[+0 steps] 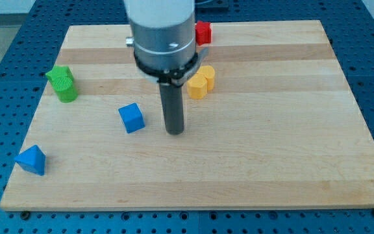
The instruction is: Place the cube right to the triangle
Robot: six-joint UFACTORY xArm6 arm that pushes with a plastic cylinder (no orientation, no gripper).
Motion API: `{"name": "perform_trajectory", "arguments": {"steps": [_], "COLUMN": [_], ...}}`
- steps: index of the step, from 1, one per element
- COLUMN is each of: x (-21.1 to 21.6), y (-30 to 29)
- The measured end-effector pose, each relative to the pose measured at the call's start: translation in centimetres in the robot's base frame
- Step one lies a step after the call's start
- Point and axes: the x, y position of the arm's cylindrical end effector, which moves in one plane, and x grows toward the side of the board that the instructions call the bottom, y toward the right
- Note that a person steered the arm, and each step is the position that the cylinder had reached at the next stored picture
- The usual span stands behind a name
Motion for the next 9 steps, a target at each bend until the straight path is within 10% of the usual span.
{"name": "perform_trajectory", "arguments": {"steps": [2,4,7,9], "x": [-4.1,3.3,6.1,6.6], "y": [-7.2,-15.0,-6.3,-10.8]}}
